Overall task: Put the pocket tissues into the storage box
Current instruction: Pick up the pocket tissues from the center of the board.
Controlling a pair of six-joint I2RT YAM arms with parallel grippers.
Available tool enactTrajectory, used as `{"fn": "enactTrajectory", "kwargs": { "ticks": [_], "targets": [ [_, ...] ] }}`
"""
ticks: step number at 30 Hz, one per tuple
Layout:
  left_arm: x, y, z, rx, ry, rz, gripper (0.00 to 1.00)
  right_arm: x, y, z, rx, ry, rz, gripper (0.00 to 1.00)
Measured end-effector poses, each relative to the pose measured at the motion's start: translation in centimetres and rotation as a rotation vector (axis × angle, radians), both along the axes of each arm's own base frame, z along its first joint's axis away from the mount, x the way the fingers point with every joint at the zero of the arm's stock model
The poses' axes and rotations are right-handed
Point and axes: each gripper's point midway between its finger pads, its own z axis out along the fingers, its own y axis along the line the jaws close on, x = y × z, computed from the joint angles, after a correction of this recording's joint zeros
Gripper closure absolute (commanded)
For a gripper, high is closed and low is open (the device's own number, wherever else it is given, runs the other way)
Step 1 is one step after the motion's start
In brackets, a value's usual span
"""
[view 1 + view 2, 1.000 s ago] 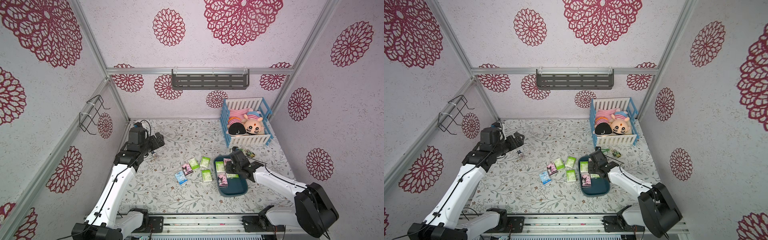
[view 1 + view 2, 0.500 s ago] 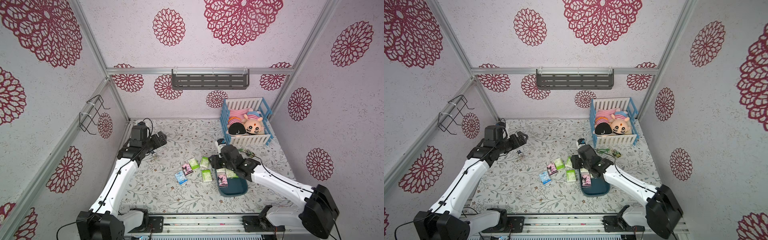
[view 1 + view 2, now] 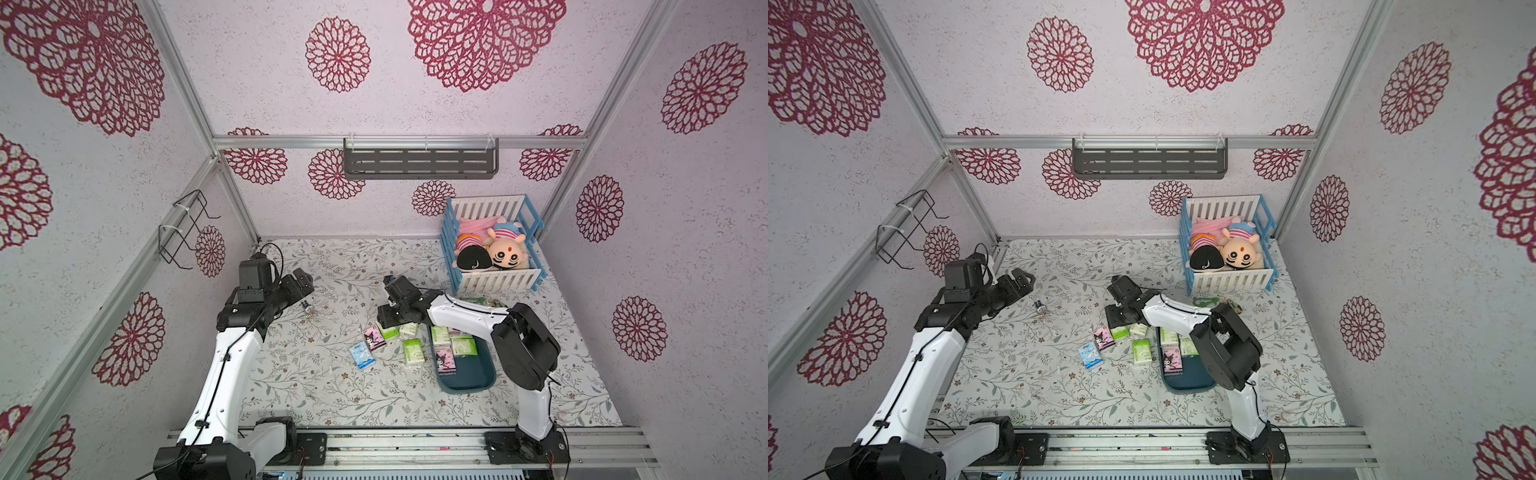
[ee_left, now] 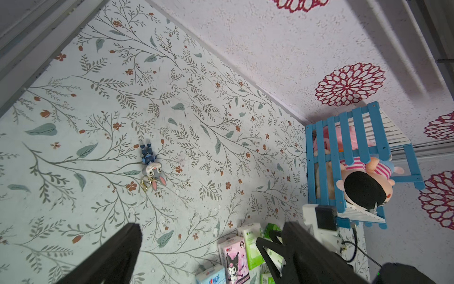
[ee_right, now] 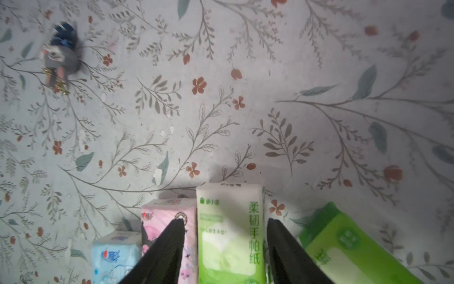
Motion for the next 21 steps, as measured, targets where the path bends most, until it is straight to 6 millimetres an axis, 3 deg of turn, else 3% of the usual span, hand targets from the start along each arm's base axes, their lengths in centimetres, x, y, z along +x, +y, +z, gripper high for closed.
{"fn": "enactTrajectory", "kwargs": {
  "ticks": [5,10,17,21],
  "targets": [
    [0.0,-0.1,-0.1,-0.002,0.002,-0.004,0.03,0.0,-0.4,-1.3,-0.056,0.026,0.007,0.38],
    [0.0,-0.1,-0.1,-0.003,0.002,-0.006,0.03,-0.2,-0.3,-1.9,-0.063,0.043,0.015,0.45],
    [0.0,-0.1,-0.1,-0.002,0.002,-0.006,0.03,-0.5,0.3,-2.0,-0.038,0.060,0.036,0.76],
    [0.0,-0.1,-0.1,0.001,0.003,-0.007,0.03,-0.4,0.4,-2.0,-0.030,0.061,0.035,0.85]
  ]
}}
